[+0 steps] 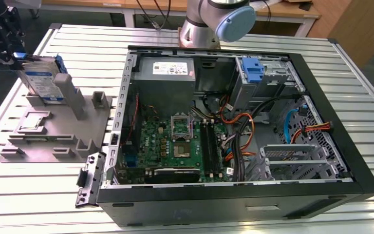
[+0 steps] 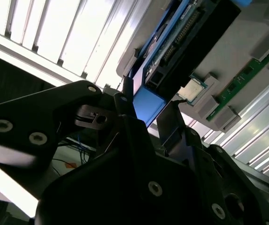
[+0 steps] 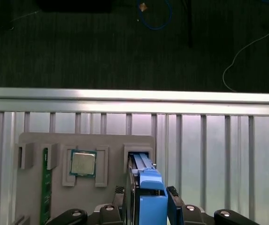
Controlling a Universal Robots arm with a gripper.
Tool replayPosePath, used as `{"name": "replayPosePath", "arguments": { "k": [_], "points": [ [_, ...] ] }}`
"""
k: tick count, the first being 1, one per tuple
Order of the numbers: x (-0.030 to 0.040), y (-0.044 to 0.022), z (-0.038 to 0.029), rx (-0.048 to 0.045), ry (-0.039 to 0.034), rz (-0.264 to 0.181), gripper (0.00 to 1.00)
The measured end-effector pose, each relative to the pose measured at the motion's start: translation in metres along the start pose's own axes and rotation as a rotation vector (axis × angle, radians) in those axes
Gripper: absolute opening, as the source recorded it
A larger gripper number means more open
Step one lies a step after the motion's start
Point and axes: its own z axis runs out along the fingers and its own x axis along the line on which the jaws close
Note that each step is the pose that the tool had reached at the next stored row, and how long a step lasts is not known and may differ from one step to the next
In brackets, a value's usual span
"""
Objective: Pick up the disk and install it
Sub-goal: 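Pick up the disk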
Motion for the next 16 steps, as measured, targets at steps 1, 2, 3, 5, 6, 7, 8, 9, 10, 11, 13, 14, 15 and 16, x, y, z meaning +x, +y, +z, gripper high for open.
{"name": "replayPosePath", "arguments": {
  "k": [1,2,3,5,6,7,8,9,10,11,13,14,15,16],
  "points": [
    [0.0002,0.0002,0.0014,0.0002,-0.0001,0.000,0.47],
    [0.0004,0.0005,0.0026,0.0002,-0.0002,0.000,0.47],
    [0.0005,0.0006,0.0038,0.0003,-0.0004,0.000,0.47],
    [0.0006,0.0007,0.0058,0.0004,-0.0005,0.000,0.47],
    [0.0006,0.0007,0.0063,0.0003,-0.0004,0.000,0.47],
    [0.0006,0.0007,0.0066,0.0001,-0.0003,0.000,0.47],
    [0.0006,0.0007,0.0068,0.0001,-0.0004,0.002,0.47],
    [0.0006,0.0007,0.0071,0.0004,-0.0005,0.004,0.47],
    [0.0006,0.0007,0.0074,0.0007,-0.0006,0.009,0.47],
    [0.0006,0.0006,0.0078,0.0010,-0.0008,0.017,0.47],
    [0.0006,0.0006,0.0085,0.0016,-0.0012,0.030,0.47],
    [0.0006,0.0006,0.0089,0.0018,-0.0013,0.035,0.47],
    [0.0006,0.0006,0.0092,0.0020,-0.0014,0.039,0.47],
    [0.0006,0.0005,0.0096,0.0021,-0.0014,0.041,0.47]
  ]
}}
